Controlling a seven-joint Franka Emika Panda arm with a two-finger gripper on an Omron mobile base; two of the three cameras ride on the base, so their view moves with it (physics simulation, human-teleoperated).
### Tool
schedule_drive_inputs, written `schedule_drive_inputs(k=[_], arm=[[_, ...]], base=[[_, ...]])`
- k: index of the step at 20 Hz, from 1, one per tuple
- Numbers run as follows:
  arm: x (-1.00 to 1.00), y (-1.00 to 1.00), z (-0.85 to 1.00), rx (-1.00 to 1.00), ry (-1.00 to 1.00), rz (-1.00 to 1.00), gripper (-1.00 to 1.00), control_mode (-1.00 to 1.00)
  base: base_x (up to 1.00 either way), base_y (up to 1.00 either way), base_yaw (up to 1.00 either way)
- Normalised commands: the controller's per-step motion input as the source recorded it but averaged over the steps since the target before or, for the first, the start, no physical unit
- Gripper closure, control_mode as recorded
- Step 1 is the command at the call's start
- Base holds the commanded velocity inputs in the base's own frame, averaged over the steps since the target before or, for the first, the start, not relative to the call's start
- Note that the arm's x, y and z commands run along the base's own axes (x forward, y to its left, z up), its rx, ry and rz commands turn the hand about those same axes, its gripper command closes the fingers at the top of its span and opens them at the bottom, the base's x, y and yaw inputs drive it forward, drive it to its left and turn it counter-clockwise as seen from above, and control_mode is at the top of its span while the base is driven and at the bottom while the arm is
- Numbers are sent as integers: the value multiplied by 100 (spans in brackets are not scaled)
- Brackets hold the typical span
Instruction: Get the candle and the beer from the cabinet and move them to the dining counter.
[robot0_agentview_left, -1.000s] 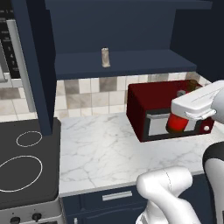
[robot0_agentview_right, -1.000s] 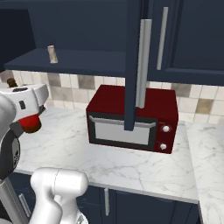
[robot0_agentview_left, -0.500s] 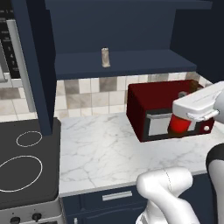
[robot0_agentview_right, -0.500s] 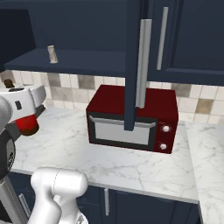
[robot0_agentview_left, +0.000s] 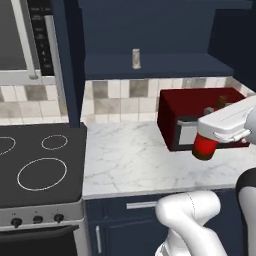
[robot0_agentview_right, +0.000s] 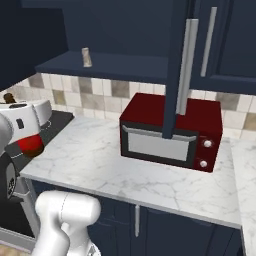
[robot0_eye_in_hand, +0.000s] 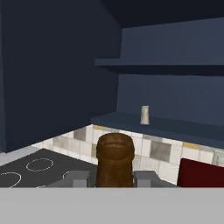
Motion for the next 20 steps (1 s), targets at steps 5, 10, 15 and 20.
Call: schedule_drive_inputs(k=[5,10,15,20], arm=[[0,0,0,0,0,0,100,100],[0,0,0,0,0,0,100,100],[0,0,0,0,0,0,100,100],[0,0,0,0,0,0,100,100]], base=[[-34,37,31],[-41,29,34],[-38,40,36],[-29,52,39]])
